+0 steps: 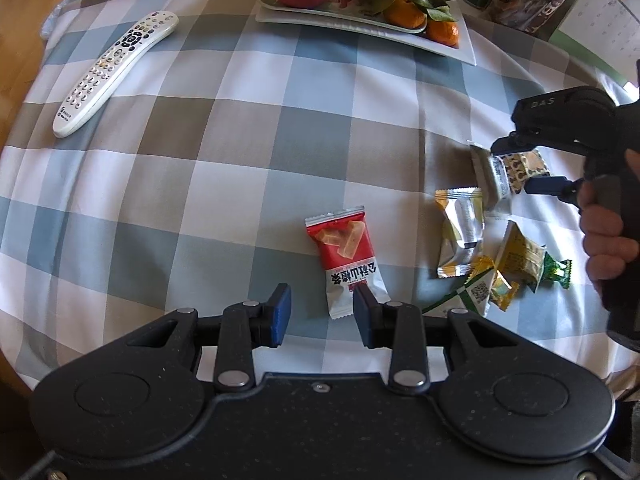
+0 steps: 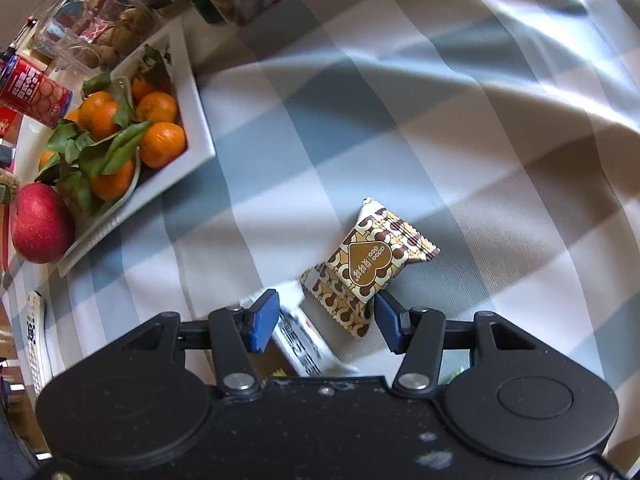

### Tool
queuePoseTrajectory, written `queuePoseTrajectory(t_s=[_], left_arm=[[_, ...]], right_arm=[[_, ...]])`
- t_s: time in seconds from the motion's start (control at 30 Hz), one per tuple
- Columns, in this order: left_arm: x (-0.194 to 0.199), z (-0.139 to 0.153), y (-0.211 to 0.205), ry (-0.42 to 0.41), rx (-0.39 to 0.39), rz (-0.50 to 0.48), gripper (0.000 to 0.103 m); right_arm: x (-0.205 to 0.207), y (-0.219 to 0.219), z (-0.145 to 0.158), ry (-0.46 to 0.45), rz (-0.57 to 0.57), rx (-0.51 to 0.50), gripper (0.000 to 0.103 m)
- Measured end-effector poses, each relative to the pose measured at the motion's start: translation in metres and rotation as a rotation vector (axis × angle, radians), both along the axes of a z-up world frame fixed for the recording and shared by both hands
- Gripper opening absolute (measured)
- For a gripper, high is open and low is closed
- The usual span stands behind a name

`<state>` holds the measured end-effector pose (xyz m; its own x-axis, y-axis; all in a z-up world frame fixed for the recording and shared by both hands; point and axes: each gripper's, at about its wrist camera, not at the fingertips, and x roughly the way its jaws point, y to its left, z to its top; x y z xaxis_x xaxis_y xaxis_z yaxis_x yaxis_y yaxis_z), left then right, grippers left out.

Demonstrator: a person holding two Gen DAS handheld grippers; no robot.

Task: Organize snacks
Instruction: 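Close the right tool on the brown patterned packet and lift it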

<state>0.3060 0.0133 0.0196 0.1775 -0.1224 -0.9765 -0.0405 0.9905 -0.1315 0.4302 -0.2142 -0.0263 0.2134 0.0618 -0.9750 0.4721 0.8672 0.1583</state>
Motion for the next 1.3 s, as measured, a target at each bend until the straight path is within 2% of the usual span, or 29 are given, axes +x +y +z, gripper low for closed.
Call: queuePoseTrajectory(t_s=[0.1, 0.3, 0.53, 0.77, 0.93, 1.1, 1.2, 1.3], left_arm=[[0.001, 0.001, 0.003, 0.000, -0.009, 0.015, 0.045], [0.001, 0.000, 0.009, 0.005, -0.019, 0.036, 0.044], [0.002, -0.001, 0.010, 0.009, -0.018, 0.042, 0.044], [0.004, -0.001, 0.015, 0.009, -0.026, 0.057, 0.044], [0.005, 0.000, 0.019, 0.011, -0.038, 0.070, 0.044], [0.007, -0.001, 0.024, 0.018, -0.053, 0.092, 0.044], [0.009, -0.002, 0.029, 0.026, -0.069, 0.108, 0.044], [0.010, -0.002, 0.033, 0.024, -0.081, 0.122, 0.044]], right_arm=[[0.002, 0.001, -0.001, -0.005, 0.015, -0.024, 0.056], [0.002, -0.017, -0.006, 0.004, -0.062, -0.048, 0.055], [0.007, -0.016, -0.006, -0.013, -0.073, -0.055, 0.053], [0.016, 0.005, -0.004, -0.062, 0.013, -0.085, 0.052], [0.015, 0.008, -0.008, -0.045, 0.018, -0.134, 0.043], [0.015, 0.023, -0.010, -0.022, 0.074, -0.213, 0.039], [0.014, 0.029, -0.008, -0.028, 0.126, -0.241, 0.033], [0.008, 0.029, 0.000, -0.050, 0.146, -0.269, 0.033]])
